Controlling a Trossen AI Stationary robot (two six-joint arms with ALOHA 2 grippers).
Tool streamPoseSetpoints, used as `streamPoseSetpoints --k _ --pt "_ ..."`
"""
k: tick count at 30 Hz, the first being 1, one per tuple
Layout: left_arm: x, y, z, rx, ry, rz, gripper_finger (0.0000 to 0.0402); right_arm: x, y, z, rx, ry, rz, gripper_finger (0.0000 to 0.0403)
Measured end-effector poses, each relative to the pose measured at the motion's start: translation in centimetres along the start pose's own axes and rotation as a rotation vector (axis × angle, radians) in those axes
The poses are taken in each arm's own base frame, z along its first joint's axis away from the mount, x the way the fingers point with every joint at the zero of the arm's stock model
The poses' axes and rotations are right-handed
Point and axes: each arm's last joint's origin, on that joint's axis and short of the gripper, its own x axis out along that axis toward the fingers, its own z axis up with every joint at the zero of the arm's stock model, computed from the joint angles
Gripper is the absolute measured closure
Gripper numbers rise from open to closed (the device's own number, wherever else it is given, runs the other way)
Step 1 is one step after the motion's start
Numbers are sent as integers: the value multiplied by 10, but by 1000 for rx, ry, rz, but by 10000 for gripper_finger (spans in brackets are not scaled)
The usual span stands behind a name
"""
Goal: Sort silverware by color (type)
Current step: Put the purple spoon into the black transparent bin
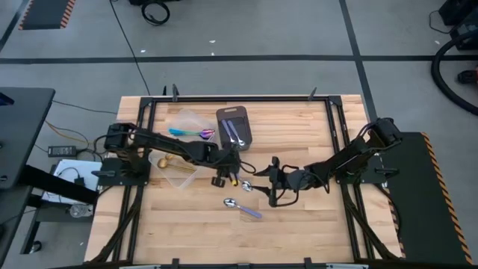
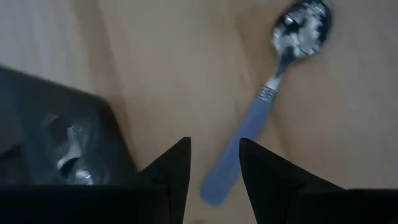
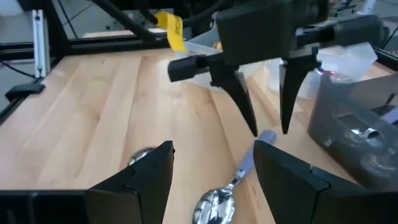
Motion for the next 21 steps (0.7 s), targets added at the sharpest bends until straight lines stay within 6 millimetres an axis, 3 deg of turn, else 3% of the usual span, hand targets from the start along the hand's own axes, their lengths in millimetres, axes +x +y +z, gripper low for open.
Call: streamPoseSetpoints --k 10,21 --pt "31 8 9 77 -10 -155 258 -1 3 -3 3 25 18 172" --pt "37 1 16 151 -100 -216 258 -5 6 -6 -22 44 -8 172"
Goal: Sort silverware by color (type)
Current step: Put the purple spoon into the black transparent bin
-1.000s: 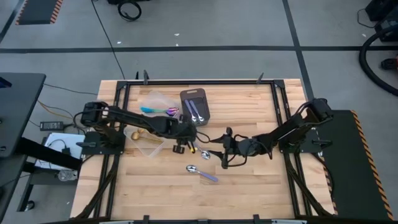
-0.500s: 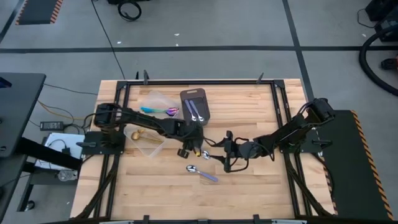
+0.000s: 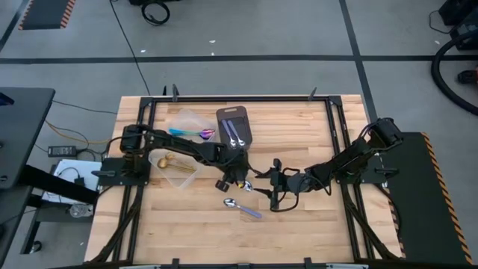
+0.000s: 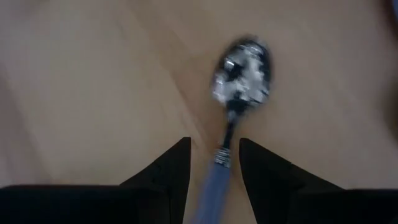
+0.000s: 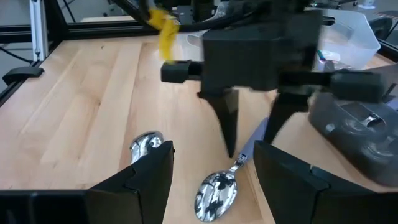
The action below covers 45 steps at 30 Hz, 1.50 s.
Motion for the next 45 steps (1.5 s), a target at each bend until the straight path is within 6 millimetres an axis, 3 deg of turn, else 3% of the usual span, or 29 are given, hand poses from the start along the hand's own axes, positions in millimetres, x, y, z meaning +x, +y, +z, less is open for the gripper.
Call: streamPoseSetpoints --k 10,13,17,22,35,45 --pt "24 -13 1 33 9 -29 270 0 0 1 -10 -9 -13 172" --pt "29 -18 0 44 40 -17 303 0 0 1 -11 -10 -12 172" --pt "34 -24 0 30 51 -25 379 0 0 1 -11 -10 -12 172" --pt "36 -32 0 51 82 30 387 0 0 1 -14 -10 -13 172" --pt "-5 -41 10 56 179 203 401 -1 0 1 -20 -16 -67 172" --pt "-9 -46 11 30 201 231 401 -1 -1 0 -27 -12 -79 172"
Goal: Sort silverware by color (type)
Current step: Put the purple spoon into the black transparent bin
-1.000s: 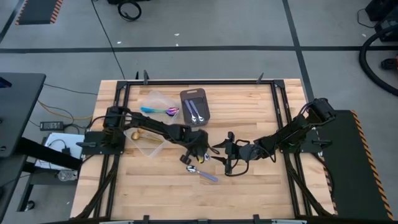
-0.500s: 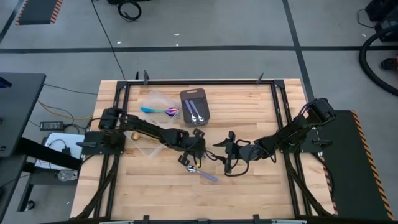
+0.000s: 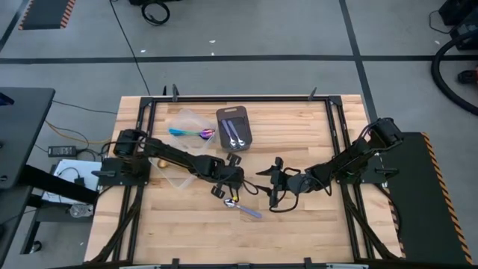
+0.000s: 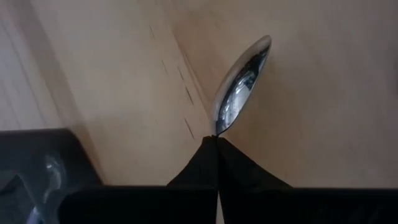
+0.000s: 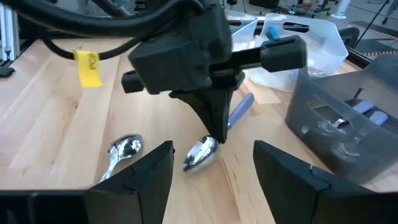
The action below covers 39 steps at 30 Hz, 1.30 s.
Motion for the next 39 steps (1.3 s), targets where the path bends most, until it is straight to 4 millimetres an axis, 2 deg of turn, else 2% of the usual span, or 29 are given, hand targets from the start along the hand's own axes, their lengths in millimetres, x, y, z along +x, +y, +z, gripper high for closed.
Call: streamPoseSetpoints --k 9,17,22,30,34,39 --pt "-34 11 1 -50 -43 50 401 -1 -1 1 -16 -13 -50 172" --pt "-72 30 -3 -148 -75 179 401 -19 3 17 -76 -89 -168 172" --pt "-85 40 -9 -176 -32 318 401 -28 7 19 -120 -105 -238 172" --pt "-85 49 -15 -63 105 530 401 -26 10 13 -144 -84 -239 172" --pt "-73 57 -27 -30 155 578 401 -25 8 12 -145 -74 -245 172" --pt "-59 68 -41 99 213 626 401 -25 9 12 -142 -73 -235 172"
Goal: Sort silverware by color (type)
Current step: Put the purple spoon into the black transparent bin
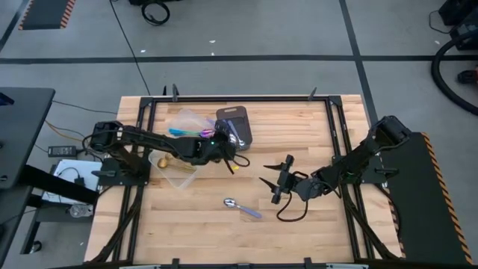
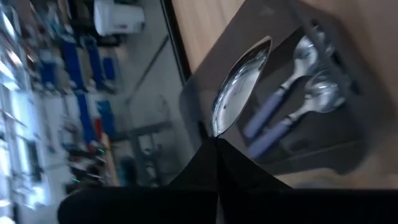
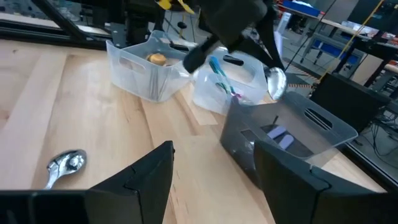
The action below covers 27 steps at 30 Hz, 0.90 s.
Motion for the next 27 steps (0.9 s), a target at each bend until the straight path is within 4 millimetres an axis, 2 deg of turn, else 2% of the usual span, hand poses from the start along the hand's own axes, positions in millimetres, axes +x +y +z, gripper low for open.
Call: streamPoseSetpoints --k 5,11,14,23,27 --pt "16 11 -6 91 -37 21 401 0 0 0 2 -1 2 172" --pt "40 26 -23 56 -69 -31 401 0 1 0 13 1 22 172" --pt "47 31 -27 67 -158 -70 401 0 1 0 13 1 30 172" --pt "69 39 -48 166 -354 -207 401 -1 -1 -3 33 -13 30 172" --pt "81 33 -51 158 -350 -250 388 -1 -1 -2 42 -19 39 172"
